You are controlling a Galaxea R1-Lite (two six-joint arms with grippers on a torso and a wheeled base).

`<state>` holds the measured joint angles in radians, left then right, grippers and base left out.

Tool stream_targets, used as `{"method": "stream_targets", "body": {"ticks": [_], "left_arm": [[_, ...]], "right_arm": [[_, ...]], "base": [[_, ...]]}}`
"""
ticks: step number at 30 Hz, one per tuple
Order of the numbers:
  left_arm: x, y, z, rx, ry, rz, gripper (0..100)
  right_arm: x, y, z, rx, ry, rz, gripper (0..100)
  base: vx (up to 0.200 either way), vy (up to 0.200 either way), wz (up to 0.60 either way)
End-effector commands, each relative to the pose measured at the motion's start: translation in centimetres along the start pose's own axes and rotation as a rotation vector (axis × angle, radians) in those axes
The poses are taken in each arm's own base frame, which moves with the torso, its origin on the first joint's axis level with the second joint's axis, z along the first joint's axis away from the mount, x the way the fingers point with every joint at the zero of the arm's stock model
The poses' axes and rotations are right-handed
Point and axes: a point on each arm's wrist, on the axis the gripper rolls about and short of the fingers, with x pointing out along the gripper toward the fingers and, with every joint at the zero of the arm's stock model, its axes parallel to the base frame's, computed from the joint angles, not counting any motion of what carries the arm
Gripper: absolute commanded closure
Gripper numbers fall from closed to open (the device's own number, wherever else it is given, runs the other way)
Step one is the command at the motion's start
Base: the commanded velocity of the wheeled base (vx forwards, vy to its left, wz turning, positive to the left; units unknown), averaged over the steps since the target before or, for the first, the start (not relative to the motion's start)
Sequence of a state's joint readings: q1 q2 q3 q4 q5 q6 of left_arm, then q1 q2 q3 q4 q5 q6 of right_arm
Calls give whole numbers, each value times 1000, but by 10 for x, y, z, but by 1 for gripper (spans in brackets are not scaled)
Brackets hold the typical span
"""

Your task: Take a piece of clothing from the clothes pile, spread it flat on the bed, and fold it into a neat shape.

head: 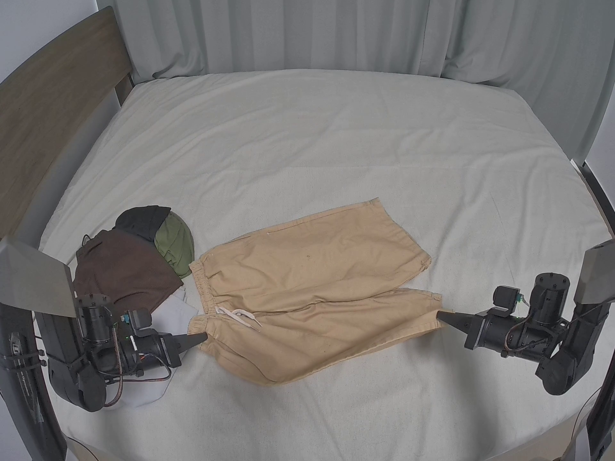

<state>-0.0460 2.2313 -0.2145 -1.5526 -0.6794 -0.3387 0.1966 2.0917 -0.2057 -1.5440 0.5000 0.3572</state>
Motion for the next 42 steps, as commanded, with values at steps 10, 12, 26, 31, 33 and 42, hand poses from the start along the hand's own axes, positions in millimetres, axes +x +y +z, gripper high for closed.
{"method": "stream_targets", "body": {"ticks": [10, 12, 26, 31, 33, 42], "left_arm": [[4, 1, 9, -7, -40, 8, 100], [4, 1, 9, -9, -44, 15, 100], [6, -2, 19, -29, -85, 14, 100], [7, -2, 19, -30, -83, 12, 100], [7, -2, 19, -30, -84, 13, 100], [9, -2, 24, -37, -109, 22, 100]], "right_arm": [[5, 2, 12, -19, -50, 19, 100], [7, 3, 15, -29, -62, 25, 100], [20, 5, 31, -62, -125, 54, 100], [20, 6, 33, -66, -130, 57, 100], [20, 6, 34, -66, -135, 58, 100], [22, 7, 42, -84, -164, 72, 100]], "base": [[0, 0, 0], [0, 0, 0], [0, 0, 0], [0, 0, 0], [0, 0, 0], [0, 0, 0]]}}
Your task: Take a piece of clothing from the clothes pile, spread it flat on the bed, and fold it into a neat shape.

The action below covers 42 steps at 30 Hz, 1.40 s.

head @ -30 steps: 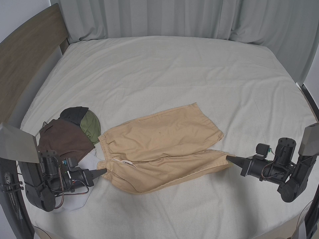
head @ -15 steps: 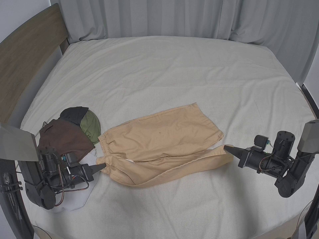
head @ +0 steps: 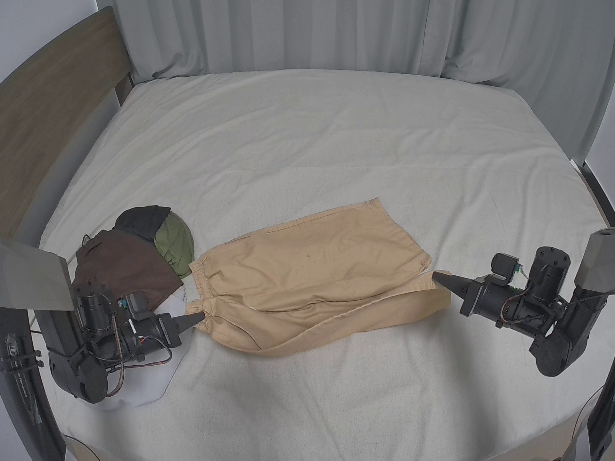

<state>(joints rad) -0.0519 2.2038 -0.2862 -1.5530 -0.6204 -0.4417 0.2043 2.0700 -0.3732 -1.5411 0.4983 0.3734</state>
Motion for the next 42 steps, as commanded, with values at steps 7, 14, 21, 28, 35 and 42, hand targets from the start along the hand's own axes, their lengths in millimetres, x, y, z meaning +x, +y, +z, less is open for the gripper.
{"method": "stream_targets", "body": {"ticks": [7, 14, 21, 28, 35, 42], "left_arm": [[5, 0, 8, -8, -44, 15, 100], [7, 0, 10, -7, -54, 14, 100], [10, 0, 15, -23, -85, 31, 100], [12, 1, 19, -20, -105, 43, 100], [16, 2, 24, -33, -134, 53, 100], [19, 3, 29, -37, -170, 76, 100]], "right_arm": [[7, 3, 10, -18, -35, 37, 100], [13, 1, 18, -16, -63, 56, 100], [19, -1, 30, -39, -107, 65, 100], [26, -4, 41, -61, -147, 75, 100], [41, -10, 47, -79, -178, 88, 100], [57, -17, 54, -94, -209, 101, 100]], "base": [[0, 0, 0], [0, 0, 0], [0, 0, 0], [0, 0, 0], [0, 0, 0], [0, 0, 0]]}}
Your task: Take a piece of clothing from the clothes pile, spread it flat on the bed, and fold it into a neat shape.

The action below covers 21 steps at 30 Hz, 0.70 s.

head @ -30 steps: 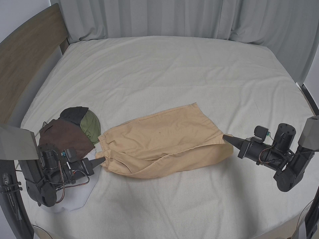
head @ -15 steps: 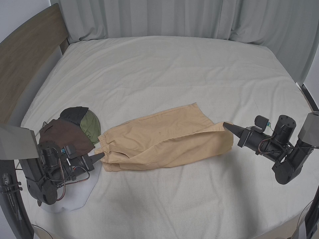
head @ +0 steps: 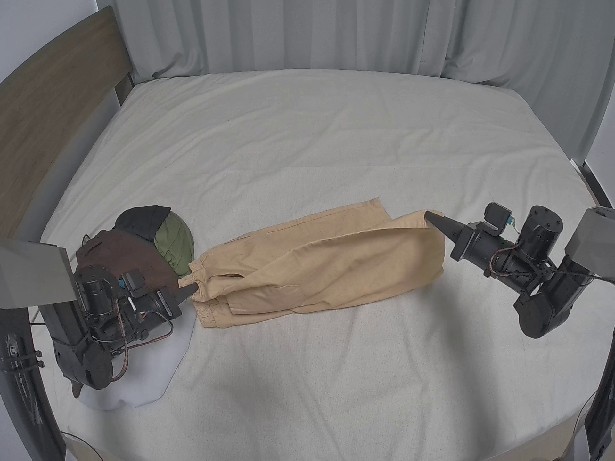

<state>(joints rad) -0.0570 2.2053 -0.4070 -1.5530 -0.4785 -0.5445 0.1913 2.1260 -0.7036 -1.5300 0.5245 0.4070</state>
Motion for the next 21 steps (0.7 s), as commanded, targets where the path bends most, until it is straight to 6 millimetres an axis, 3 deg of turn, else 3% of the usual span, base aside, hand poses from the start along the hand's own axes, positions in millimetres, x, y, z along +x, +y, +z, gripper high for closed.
{"method": "stream_targets", "body": {"ticks": [1, 21], "left_arm": [[4, 0, 2, -2, -15, 2, 100], [38, 12, 2, -50, -104, 76, 100]], "right_arm": [[11, -9, -5, 3, -7, 4, 100], [58, -39, 0, 16, -19, 1, 100]], "base": [[0, 0, 0], [0, 0, 0]]}}
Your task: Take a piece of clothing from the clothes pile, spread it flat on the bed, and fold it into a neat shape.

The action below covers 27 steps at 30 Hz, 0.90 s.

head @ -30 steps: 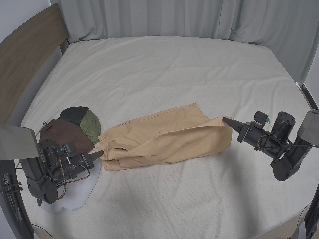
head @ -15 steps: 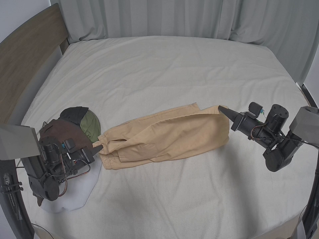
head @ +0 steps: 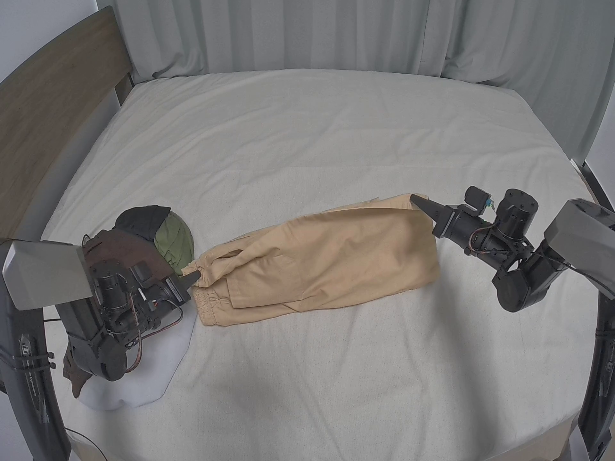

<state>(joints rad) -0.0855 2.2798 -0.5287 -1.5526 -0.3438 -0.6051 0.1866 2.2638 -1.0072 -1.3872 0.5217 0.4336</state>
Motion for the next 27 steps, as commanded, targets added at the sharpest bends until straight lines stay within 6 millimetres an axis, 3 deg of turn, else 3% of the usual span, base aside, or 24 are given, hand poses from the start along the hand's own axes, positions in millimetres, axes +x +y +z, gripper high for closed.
{"method": "stream_targets", "body": {"ticks": [1, 18, 27], "left_arm": [[10, 4, -1, -22, -19, 9, 100], [20, 10, -2, -27, -37, 16, 100], [25, 16, 1, -28, -68, 43, 100]], "right_arm": [[13, -8, -3, 2, 1, -2, 100], [42, -24, 1, 7, 8, -5, 100], [51, -32, -8, 17, 27, -12, 100]], "base": [[0, 0, 0], [0, 0, 0], [0, 0, 0]]}}
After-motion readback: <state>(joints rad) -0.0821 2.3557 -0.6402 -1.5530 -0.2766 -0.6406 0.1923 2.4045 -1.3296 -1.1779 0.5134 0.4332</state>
